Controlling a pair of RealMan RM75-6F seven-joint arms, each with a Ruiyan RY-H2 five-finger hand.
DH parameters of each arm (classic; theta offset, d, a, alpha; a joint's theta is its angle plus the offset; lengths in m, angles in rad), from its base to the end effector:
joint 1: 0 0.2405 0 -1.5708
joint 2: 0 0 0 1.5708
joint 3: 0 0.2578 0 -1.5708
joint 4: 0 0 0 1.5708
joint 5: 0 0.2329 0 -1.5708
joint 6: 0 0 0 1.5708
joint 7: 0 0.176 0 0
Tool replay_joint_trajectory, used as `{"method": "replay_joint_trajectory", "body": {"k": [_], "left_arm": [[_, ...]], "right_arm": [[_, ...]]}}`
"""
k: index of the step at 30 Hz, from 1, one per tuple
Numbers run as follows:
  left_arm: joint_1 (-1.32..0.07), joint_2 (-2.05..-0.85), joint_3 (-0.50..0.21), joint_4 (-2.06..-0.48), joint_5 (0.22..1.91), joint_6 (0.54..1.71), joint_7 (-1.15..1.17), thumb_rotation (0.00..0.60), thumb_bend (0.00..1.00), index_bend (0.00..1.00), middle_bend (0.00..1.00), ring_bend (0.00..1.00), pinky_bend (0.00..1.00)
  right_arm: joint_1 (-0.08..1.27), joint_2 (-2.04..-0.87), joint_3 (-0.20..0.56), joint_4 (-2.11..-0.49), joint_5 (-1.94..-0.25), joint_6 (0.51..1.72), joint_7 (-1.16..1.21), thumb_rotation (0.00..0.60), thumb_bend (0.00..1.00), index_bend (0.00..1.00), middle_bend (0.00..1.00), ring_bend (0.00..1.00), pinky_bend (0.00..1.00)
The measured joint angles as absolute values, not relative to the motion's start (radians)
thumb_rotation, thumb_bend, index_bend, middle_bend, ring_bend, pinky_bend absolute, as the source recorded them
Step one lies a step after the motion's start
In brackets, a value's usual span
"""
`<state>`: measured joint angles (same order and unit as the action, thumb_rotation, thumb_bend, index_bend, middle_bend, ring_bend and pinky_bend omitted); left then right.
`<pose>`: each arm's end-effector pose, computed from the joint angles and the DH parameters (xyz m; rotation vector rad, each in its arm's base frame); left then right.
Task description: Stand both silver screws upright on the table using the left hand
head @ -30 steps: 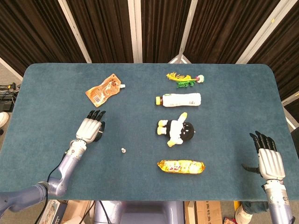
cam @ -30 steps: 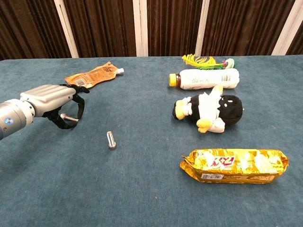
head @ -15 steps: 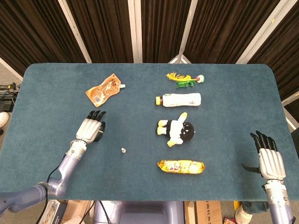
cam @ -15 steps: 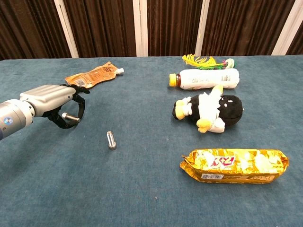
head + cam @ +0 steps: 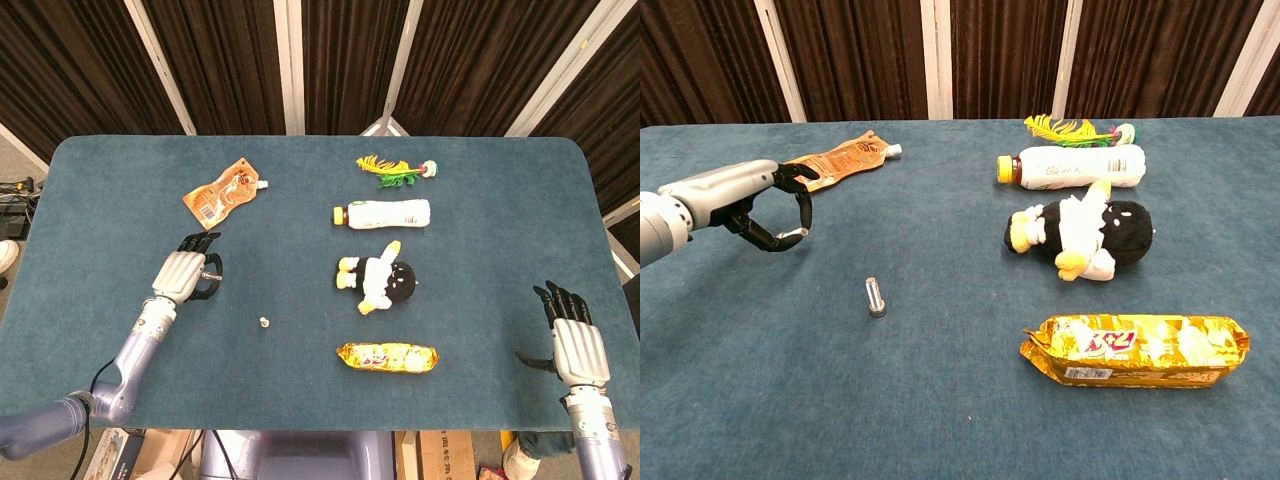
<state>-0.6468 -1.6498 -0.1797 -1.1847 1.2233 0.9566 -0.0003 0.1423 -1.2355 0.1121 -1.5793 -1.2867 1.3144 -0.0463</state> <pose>-0.2133 0.3930 -0.0550 -1.6818 -1.1363 -0.9858 -0.3399 -0.2442 0.0967 1.2872 -1.0933 0.8198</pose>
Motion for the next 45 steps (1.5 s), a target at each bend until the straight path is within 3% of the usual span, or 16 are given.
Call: {"method": "replay_joint_trajectory", "body": {"k": [22,35,45], "left_arm": [[-0.615,-1.61,-0.177,-1.146,1.325,0.879,-0.611,0.6,0.57,0.55,0.06,0.0,0.0],[-0.599,-1.664,-0.14,-0.997,1.423,0.92,-0.924,0.6,0.57,0.55,0.06,0.0,0.0],[-0.599,-1.712,-0.099,-0.882,1.485,0.964,-1.03,0.6,0.56,0.55,0.06,0.0,0.0]], "right_arm": [[0.145,-1.245,0.113,-1.572,-1.277,1.309,-0.057,0.6,0.0,0.13,0.05,0.01,0.0],[0.145,-1.251,0.112,-1.571,-1.275,1.31,-0.067,0.6,0.0,0.14,0.05,0.01,0.0],[0.147,-1.257,0.112,-1.567,-1.273,1.308,-0.074,0.6,0.0,0.14,0.05,0.01,0.0]]}}
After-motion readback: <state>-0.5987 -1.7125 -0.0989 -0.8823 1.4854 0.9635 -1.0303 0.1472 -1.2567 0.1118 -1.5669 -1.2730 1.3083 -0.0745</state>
